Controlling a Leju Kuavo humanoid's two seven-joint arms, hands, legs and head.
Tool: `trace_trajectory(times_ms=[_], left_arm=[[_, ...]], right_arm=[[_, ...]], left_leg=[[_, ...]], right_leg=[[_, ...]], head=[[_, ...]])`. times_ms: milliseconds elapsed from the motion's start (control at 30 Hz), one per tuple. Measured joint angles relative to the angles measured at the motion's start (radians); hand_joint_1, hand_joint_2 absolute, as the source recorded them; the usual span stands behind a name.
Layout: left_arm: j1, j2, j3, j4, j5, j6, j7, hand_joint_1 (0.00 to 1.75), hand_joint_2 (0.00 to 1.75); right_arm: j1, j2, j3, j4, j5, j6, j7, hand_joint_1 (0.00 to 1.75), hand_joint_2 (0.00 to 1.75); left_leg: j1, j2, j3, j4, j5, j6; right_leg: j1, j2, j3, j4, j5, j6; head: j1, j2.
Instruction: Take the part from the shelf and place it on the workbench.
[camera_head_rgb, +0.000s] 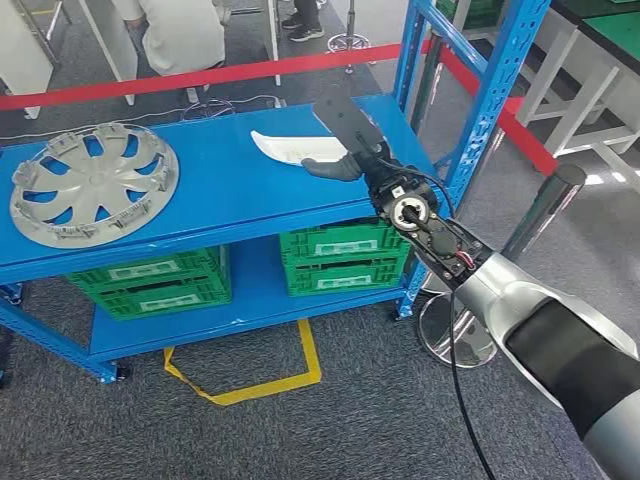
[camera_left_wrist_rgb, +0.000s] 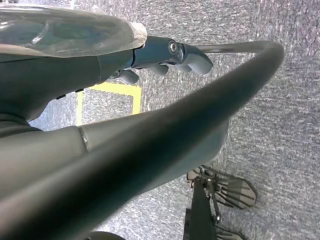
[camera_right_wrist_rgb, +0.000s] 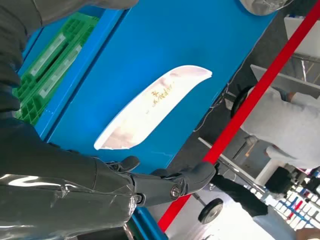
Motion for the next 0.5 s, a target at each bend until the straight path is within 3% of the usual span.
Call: trace_trajectory(times_ms=[100, 133, 167, 233, 300, 333, 400, 433, 500], left_arm=[[0.000, 0.000, 0.000, 0.000, 0.000, 0.000, 0.000, 0.00, 0.00], [0.000, 0.000, 0.000, 0.000, 0.000, 0.000, 0.000, 0.00, 0.00], [0.001, 0.000, 0.000, 0.000, 0.001, 0.000, 0.000, 0.00, 0.00], [0.001, -0.001, 0.000, 0.000, 0.001, 0.000, 0.000, 0.00, 0.00], [0.004, -0.002, 0.000, 0.000, 0.002, 0.000, 0.000, 0.00, 0.00], [0.005, -0.002, 0.000, 0.000, 0.002, 0.000, 0.000, 0.00, 0.00], [0.008, -0.003, 0.000, 0.000, 0.002, -0.001, 0.000, 0.00, 0.00], [0.008, -0.001, 0.000, 0.000, 0.002, -0.001, 0.000, 0.00, 0.00], [0.007, 0.001, 0.000, 0.001, 0.003, -0.001, 0.000, 0.00, 0.00]], right_arm=[[-0.005, 0.001, 0.002, -0.001, 0.000, -0.001, 0.000, 0.00, 1.75], [-0.009, 0.001, 0.002, -0.001, 0.000, -0.001, 0.000, 0.00, 1.75], [-0.013, 0.001, 0.004, -0.001, 0.000, -0.002, -0.001, 0.00, 1.75], [-0.016, 0.001, 0.007, 0.000, 0.000, -0.002, 0.000, 0.00, 1.75], [-0.011, 0.001, 0.011, 0.001, 0.000, -0.002, 0.001, 0.00, 1.75], [-0.009, 0.001, 0.012, 0.001, 0.000, -0.002, 0.001, 0.00, 1.75], [-0.008, 0.001, 0.014, 0.001, 0.000, -0.002, 0.001, 0.00, 1.75], [-0.009, 0.001, 0.014, 0.002, 0.000, -0.002, 0.001, 0.00, 1.75], [-0.009, 0.001, 0.017, 0.003, -0.002, -0.003, 0.001, 0.00, 1.75]], left_leg=[[0.008, 0.003, 0.012, -0.022, 0.007, 0.010], [0.012, 0.004, 0.020, -0.032, 0.010, 0.014], [0.015, 0.005, 0.026, -0.040, 0.011, 0.016], [0.016, 0.006, 0.030, -0.042, 0.010, 0.019], [0.018, 0.005, 0.035, -0.042, 0.004, 0.017], [0.020, 0.004, 0.042, -0.041, -0.002, 0.013], [0.027, 0.002, 0.063, -0.038, -0.019, 0.002], [0.027, 0.000, 0.071, -0.037, -0.028, -0.005], [0.026, -0.002, 0.067, -0.031, -0.036, -0.019]], right_leg=[[0.002, -0.001, -0.003, 0.003, -0.005, 0.005], [0.003, -0.002, -0.015, 0.028, -0.017, 0.007], [0.003, -0.003, -0.038, 0.073, -0.037, 0.009], [0.002, -0.005, -0.116, 0.220, -0.090, 0.012], [0.000, -0.005, -0.179, 0.313, -0.098, 0.013], [-0.002, -0.006, -0.180, 0.294, -0.067, 0.014], [-0.005, -0.007, -0.133, 0.166, 0.024, 0.017], [-0.005, -0.007, -0.106, 0.107, 0.056, 0.019], [-0.002, -0.004, -0.076, 0.053, 0.051, 0.013]], head=[[0.002, 0.000], [0.004, 0.000], [0.007, 0.000], [0.012, 0.000], [0.014, 0.000], [0.015, 0.000], [0.018, 0.000], [0.020, 0.000], [0.022, 0.000]])
